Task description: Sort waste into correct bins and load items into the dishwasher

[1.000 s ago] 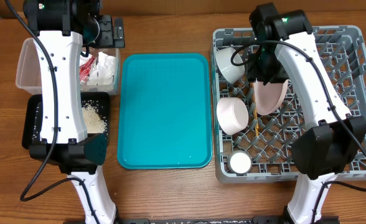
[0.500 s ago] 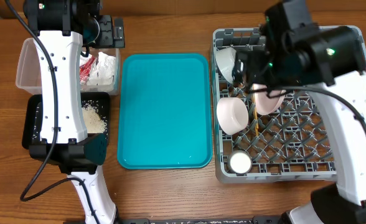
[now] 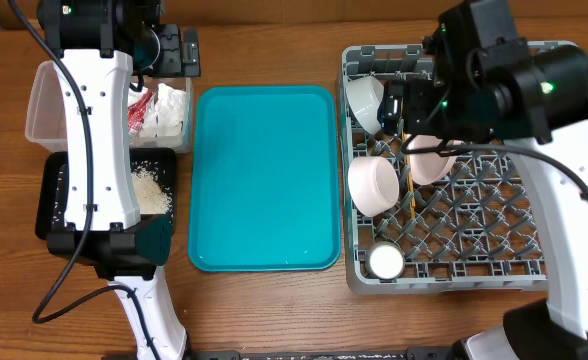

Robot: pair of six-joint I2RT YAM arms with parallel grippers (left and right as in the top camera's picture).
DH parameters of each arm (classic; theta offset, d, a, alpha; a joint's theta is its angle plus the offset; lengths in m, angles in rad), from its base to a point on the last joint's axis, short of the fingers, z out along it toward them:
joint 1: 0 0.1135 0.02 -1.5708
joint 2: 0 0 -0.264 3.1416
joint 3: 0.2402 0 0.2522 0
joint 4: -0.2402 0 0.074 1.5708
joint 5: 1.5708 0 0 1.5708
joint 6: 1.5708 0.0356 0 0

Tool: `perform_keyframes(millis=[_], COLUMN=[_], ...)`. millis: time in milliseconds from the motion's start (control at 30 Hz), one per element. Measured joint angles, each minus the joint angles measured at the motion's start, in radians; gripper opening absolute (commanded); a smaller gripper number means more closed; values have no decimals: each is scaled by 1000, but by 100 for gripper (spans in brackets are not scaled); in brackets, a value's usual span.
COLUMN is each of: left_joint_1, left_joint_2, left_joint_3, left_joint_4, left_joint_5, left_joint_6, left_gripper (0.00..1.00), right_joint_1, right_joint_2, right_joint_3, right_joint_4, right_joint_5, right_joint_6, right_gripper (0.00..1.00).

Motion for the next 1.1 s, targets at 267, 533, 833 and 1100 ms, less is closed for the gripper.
perform_keyframes(millis=[267, 533, 833, 1100], left_joint_1=[0, 0, 0, 0], left_joint_2=[0, 0, 0, 0], left_joint_3=[0, 0, 0, 0], left_joint_4=[0, 0, 0, 0], left_joint_5=[0, 0, -1, -3], left_joint_6=[0, 0, 0, 0], left_gripper=[100, 100, 100, 100], right_joint_1=[-40, -148, -249, -256], right_joint_2=[-154, -475, -914, -1297], right_joint_3=[-29, -410, -1185, -1730], right_joint_4=[171, 533, 1084, 1508], right_joint_5=[80, 78, 75, 74], right_joint_6=[-53, -116, -130, -130], right_gripper=[100, 100, 100, 100])
